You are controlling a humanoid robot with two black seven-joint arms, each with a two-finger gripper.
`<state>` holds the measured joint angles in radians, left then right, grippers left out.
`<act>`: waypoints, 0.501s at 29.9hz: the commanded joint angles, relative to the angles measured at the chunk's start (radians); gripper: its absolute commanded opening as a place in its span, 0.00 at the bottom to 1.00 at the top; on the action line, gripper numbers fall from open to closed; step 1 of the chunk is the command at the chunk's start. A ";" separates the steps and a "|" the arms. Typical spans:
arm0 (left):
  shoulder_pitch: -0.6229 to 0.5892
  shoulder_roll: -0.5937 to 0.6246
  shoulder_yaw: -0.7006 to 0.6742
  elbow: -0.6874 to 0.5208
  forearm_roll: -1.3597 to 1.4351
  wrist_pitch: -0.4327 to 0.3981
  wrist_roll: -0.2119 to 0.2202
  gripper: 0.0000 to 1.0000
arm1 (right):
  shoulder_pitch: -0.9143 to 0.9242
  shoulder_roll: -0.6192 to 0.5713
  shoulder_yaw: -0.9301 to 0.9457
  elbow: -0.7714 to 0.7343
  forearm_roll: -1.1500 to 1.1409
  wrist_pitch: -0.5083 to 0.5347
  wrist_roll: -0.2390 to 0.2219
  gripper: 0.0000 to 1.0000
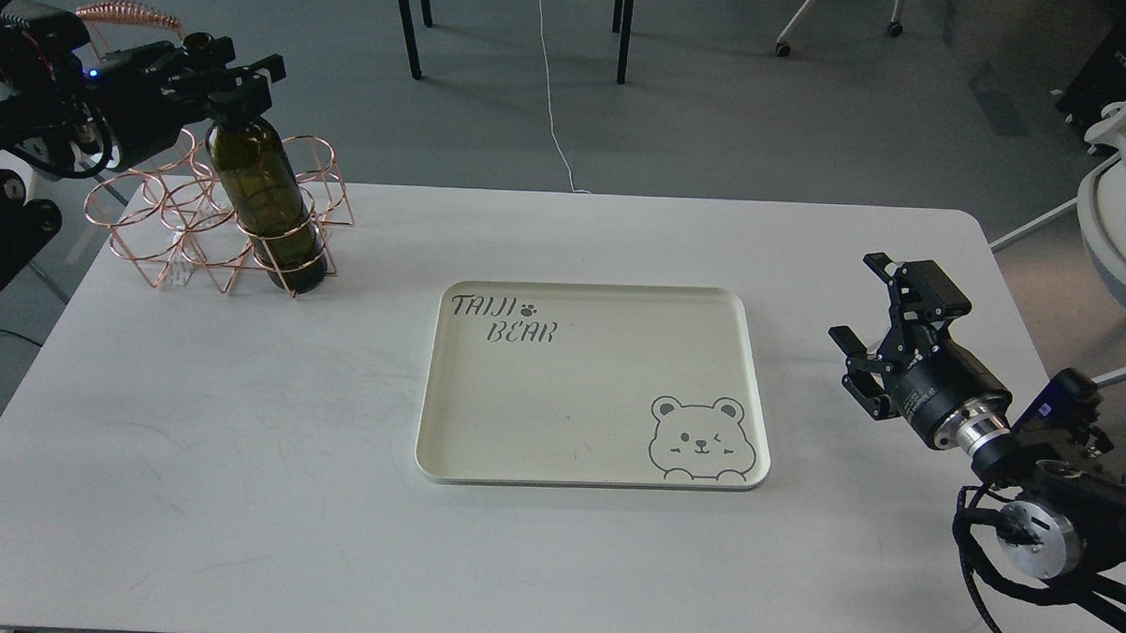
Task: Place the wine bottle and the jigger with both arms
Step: 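Open the left gripper and release the bottle neck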
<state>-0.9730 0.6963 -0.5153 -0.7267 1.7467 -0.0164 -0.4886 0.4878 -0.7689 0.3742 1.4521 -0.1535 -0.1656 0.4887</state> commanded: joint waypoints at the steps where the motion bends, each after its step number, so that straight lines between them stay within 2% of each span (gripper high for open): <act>1: 0.022 0.044 0.000 -0.045 -0.039 -0.020 0.000 0.97 | 0.000 -0.003 0.003 0.001 0.000 0.000 0.000 0.98; 5: 0.072 0.147 -0.002 -0.158 -0.073 -0.071 0.000 0.97 | 0.000 -0.001 0.006 -0.001 0.000 0.000 0.000 0.98; 12: 0.189 0.294 -0.017 -0.292 -0.107 -0.068 0.000 0.97 | 0.000 0.007 0.009 -0.007 -0.001 0.000 0.000 0.98; 15: 0.230 0.347 -0.022 -0.400 -0.214 -0.068 0.000 0.98 | 0.000 0.014 0.017 -0.009 -0.001 0.000 0.000 0.98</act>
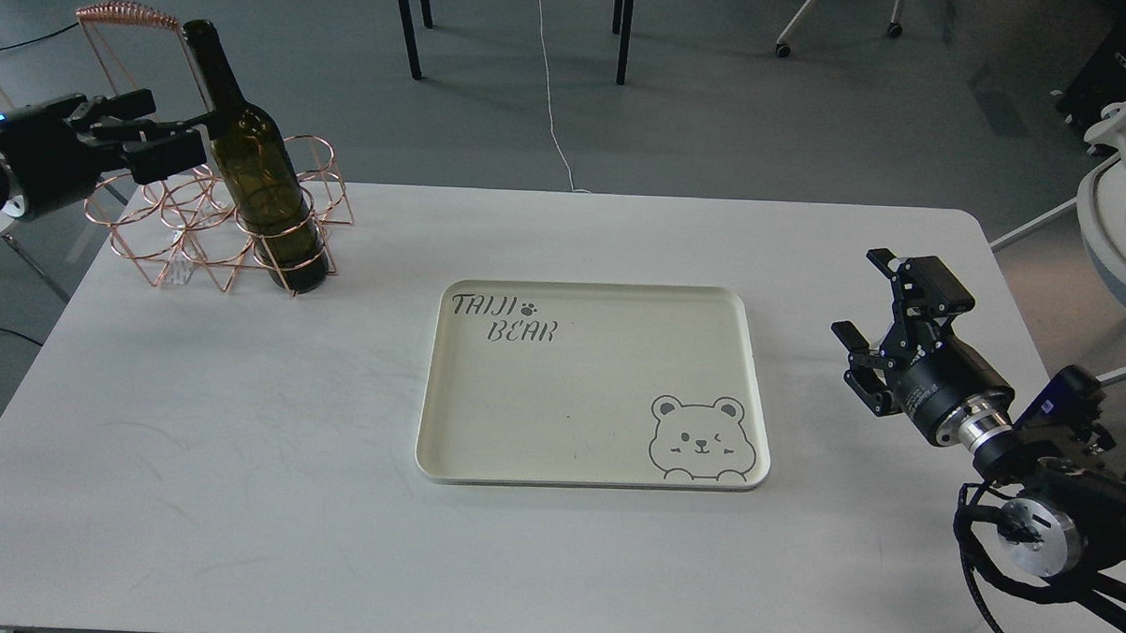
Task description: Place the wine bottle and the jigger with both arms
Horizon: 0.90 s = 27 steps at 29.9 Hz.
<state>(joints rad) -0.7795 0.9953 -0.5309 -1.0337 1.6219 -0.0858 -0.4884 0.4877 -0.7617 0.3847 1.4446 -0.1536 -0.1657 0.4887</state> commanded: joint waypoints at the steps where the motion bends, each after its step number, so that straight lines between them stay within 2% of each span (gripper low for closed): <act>1: 0.052 0.063 -0.008 -0.148 -0.155 0.001 0.000 0.98 | 0.000 0.012 0.016 -0.003 -0.001 0.000 0.000 0.98; 5: 0.104 0.066 -0.012 -0.325 -0.441 0.004 0.000 0.98 | 0.000 0.053 0.028 -0.019 -0.001 0.000 0.000 0.98; 9: 0.172 -0.007 -0.029 -0.462 -0.681 0.008 0.000 0.98 | 0.000 0.062 0.029 -0.026 0.000 0.000 0.000 0.98; 11: 0.228 -0.075 -0.081 -0.482 -0.718 0.026 0.000 0.98 | 0.000 0.064 0.036 -0.029 0.000 -0.003 0.000 0.98; 16: 0.480 -0.329 -0.311 -0.482 -0.721 0.083 0.000 0.98 | 0.003 0.096 0.062 -0.055 0.006 -0.018 0.000 0.98; 21: 0.586 -0.529 -0.429 -0.444 -0.729 0.071 0.004 0.98 | 0.002 0.108 0.069 -0.053 0.009 0.000 0.000 0.98; 23: 0.626 -0.592 -0.483 -0.407 -0.731 0.042 0.060 0.98 | 0.000 0.120 0.071 -0.056 0.008 0.017 0.000 0.98; 27: 0.684 -0.705 -0.610 -0.332 -0.752 -0.080 0.157 0.98 | -0.003 0.127 0.072 -0.087 0.008 0.090 0.000 0.98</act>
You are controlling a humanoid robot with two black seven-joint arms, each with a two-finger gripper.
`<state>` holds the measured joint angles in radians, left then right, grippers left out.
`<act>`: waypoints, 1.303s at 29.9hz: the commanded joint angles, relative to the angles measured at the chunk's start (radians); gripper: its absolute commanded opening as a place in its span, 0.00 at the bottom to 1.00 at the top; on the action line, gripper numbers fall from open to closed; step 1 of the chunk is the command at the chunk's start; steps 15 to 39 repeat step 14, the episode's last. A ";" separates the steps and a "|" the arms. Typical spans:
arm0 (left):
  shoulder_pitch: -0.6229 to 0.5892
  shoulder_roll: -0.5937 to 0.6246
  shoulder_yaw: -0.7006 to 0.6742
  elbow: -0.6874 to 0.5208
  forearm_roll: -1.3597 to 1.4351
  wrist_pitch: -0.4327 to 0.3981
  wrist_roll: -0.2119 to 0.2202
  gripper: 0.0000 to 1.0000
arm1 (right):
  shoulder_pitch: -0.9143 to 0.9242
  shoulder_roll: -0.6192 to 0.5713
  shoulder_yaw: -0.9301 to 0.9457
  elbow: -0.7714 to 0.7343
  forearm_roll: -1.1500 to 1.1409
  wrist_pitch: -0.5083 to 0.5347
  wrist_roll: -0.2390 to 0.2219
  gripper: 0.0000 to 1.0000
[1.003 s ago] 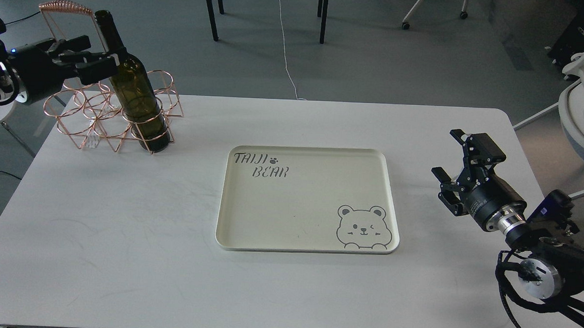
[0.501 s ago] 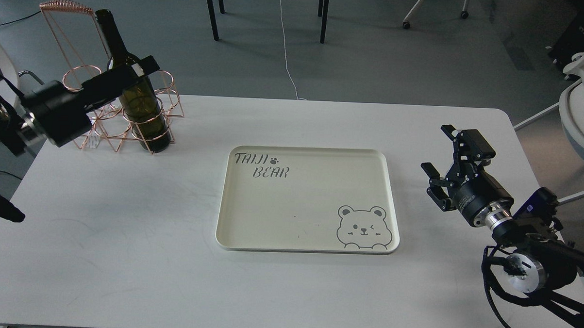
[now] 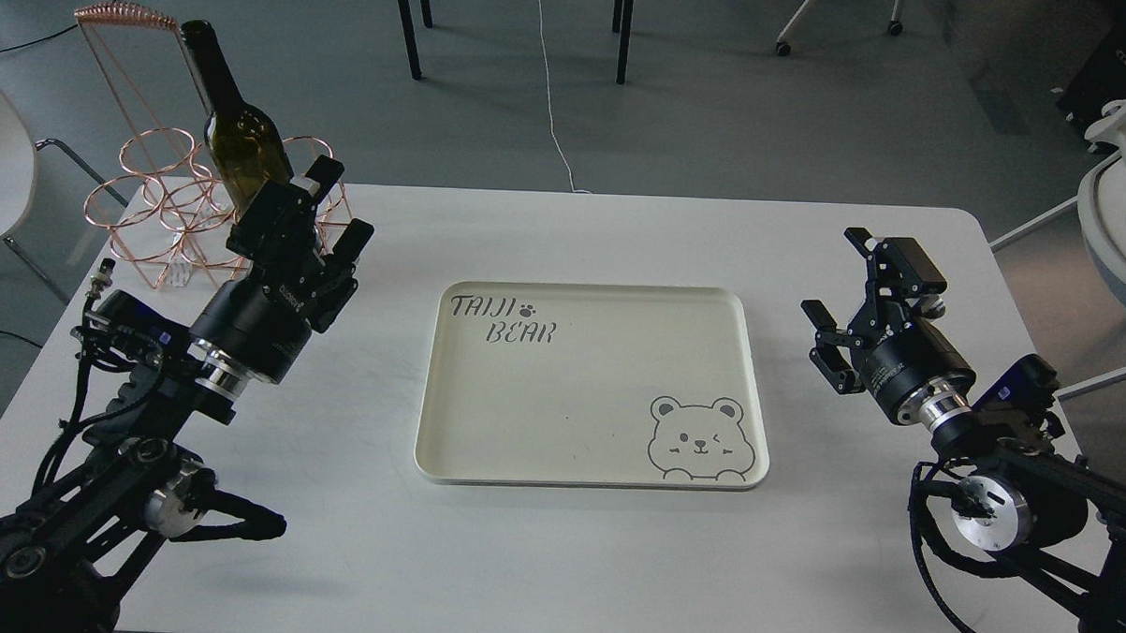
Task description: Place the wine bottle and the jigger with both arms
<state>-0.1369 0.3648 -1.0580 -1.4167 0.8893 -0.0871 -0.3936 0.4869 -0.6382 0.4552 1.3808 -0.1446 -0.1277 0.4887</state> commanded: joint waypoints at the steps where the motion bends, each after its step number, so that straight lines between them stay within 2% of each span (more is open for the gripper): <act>1: 0.052 -0.090 -0.105 0.068 -0.044 -0.101 0.076 0.98 | -0.004 0.003 0.002 -0.031 0.000 0.072 0.000 0.98; 4: 0.069 -0.118 -0.135 0.110 -0.130 -0.144 0.117 0.98 | -0.016 0.002 0.002 -0.046 0.005 0.131 0.000 0.99; 6: 0.076 -0.129 -0.143 0.127 -0.154 -0.146 0.125 0.98 | -0.024 0.002 0.002 -0.046 0.005 0.138 0.000 0.99; 39: 0.088 -0.138 -0.148 0.127 -0.156 -0.149 0.119 0.98 | -0.028 0.005 0.002 -0.040 0.005 0.134 0.000 0.99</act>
